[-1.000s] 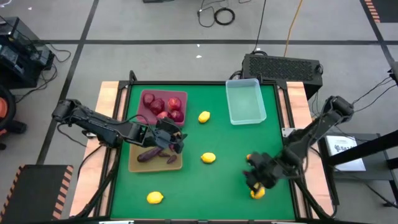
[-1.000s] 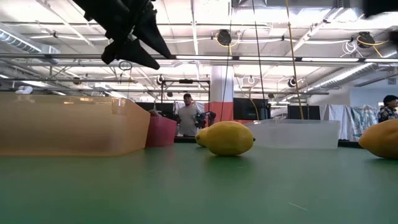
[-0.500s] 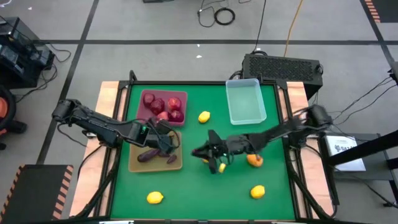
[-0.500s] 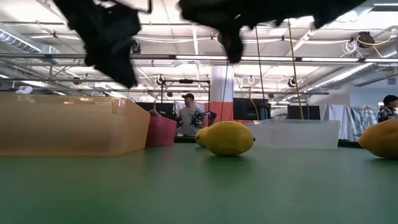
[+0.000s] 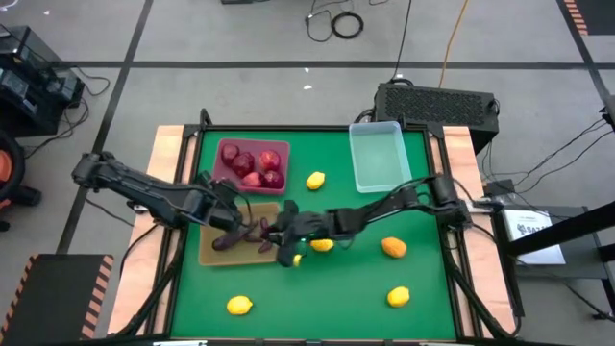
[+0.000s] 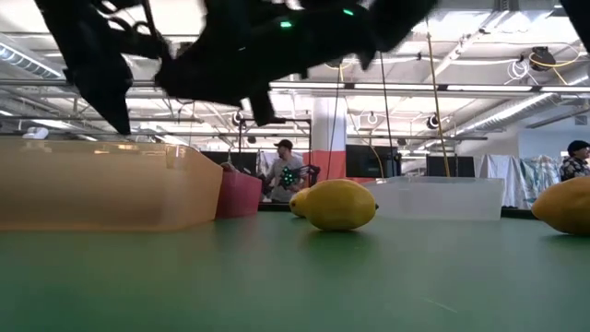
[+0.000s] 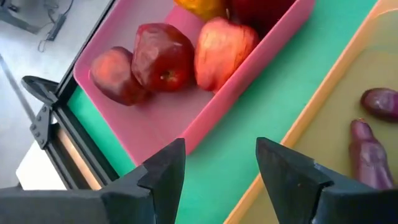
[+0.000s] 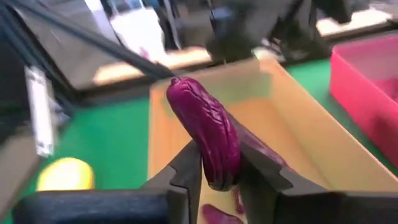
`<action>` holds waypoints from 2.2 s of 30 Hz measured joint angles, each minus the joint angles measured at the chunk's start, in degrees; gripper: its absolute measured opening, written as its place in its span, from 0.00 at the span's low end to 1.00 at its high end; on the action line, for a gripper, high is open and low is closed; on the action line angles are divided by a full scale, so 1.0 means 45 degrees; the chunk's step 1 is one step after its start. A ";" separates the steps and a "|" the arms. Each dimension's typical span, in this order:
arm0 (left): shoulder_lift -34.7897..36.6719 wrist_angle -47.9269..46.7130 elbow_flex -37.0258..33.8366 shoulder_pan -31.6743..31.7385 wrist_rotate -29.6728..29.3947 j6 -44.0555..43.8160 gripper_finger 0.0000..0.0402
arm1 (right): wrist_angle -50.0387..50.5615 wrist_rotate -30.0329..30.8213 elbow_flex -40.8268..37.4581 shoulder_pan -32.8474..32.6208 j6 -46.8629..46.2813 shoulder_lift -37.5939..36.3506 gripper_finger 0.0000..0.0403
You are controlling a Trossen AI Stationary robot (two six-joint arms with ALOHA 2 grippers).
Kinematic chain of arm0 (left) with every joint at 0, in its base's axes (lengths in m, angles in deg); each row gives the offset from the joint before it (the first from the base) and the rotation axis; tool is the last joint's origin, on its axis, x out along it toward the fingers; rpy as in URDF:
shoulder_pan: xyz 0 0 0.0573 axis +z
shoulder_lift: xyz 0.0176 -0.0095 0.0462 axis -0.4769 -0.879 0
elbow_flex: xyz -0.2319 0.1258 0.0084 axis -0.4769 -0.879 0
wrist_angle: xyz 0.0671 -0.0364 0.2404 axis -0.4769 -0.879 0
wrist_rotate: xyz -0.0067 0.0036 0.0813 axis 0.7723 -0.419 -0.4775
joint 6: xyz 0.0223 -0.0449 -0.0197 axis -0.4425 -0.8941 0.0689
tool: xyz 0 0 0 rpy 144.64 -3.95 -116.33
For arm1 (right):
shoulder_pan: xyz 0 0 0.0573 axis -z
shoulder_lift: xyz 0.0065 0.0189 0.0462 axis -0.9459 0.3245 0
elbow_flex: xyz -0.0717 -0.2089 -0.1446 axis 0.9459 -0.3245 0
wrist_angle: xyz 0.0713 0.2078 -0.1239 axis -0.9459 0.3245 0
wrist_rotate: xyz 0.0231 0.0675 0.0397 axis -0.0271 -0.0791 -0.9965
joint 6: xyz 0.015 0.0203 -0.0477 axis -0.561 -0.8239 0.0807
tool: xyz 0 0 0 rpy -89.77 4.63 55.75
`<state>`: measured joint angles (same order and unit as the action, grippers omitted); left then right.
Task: Sort produce into baskets
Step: Put the eggplant into the orange bin, then put the lemon into the transparent bin
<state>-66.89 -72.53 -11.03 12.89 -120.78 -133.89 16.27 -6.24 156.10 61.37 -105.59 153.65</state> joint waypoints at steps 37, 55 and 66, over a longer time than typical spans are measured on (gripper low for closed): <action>-0.2613 1.4134 0.0032 -0.0195 0.3486 0.3527 0.51 | 2.1747 0.1534 0.1504 -0.2260 -0.3417 -0.4785 0.58; -0.7948 1.4706 0.5430 -0.0171 0.4912 0.8441 0.55 | 1.8707 0.1393 -0.3902 -0.6095 -1.0531 -1.0280 0.56; -0.9539 1.4492 0.5819 -0.0088 0.4915 0.8350 0.81 | 1.8678 0.1653 -0.3903 -0.6815 -1.0736 -1.0366 0.56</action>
<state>-109.82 -7.32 15.16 12.50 -98.66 -96.32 100.32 1.20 138.54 30.70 -153.89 107.01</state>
